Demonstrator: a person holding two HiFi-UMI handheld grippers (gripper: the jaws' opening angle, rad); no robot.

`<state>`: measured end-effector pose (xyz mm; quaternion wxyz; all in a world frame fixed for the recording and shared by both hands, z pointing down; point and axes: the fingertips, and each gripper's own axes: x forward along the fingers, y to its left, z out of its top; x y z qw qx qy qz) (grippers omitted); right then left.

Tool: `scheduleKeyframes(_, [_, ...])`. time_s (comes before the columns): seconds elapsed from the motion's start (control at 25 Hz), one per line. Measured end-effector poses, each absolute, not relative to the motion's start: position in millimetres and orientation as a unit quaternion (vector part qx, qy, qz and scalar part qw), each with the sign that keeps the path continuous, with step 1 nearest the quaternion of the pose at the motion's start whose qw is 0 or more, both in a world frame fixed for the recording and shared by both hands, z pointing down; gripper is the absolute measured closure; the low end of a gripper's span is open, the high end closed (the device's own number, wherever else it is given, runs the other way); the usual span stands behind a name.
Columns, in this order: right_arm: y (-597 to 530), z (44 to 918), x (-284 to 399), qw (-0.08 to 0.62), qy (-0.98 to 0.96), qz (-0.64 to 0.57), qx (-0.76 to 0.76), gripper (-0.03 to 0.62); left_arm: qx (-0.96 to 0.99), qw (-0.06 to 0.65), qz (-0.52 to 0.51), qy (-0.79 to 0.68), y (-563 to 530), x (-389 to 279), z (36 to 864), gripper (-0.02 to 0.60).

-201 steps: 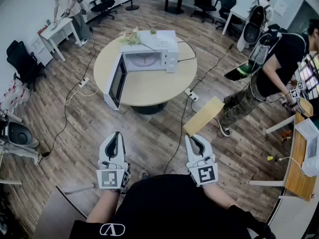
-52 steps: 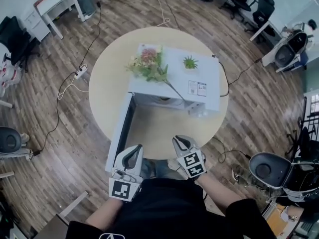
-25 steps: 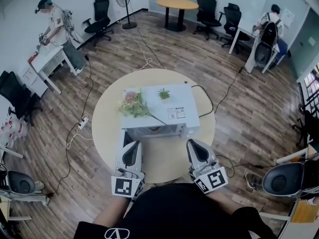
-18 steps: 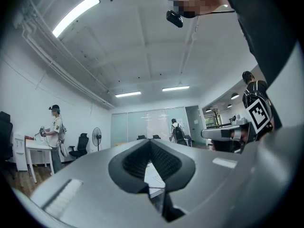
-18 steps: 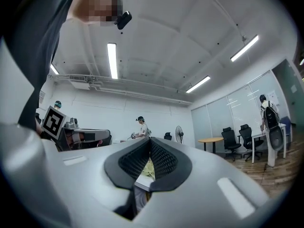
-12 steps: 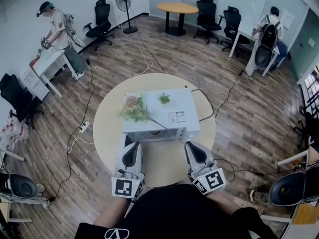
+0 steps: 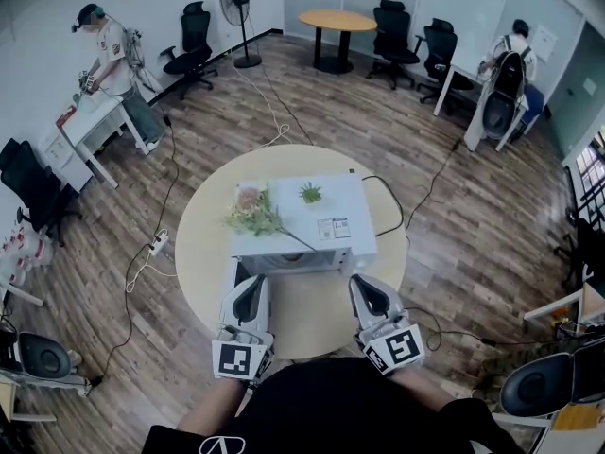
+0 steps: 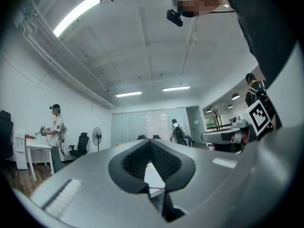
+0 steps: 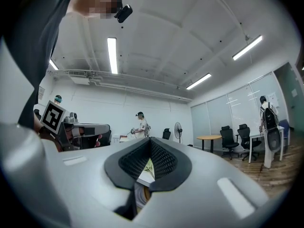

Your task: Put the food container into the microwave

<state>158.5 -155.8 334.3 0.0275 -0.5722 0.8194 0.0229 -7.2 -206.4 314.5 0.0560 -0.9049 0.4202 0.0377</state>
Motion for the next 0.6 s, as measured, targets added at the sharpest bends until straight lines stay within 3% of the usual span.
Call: scheduleKeyframes(0.6, [-154,340,158,0.013,0.825,0.017,-0.565,0.586,-0.91,0.041,0.008,0.412,-196,-6,326,0.581])
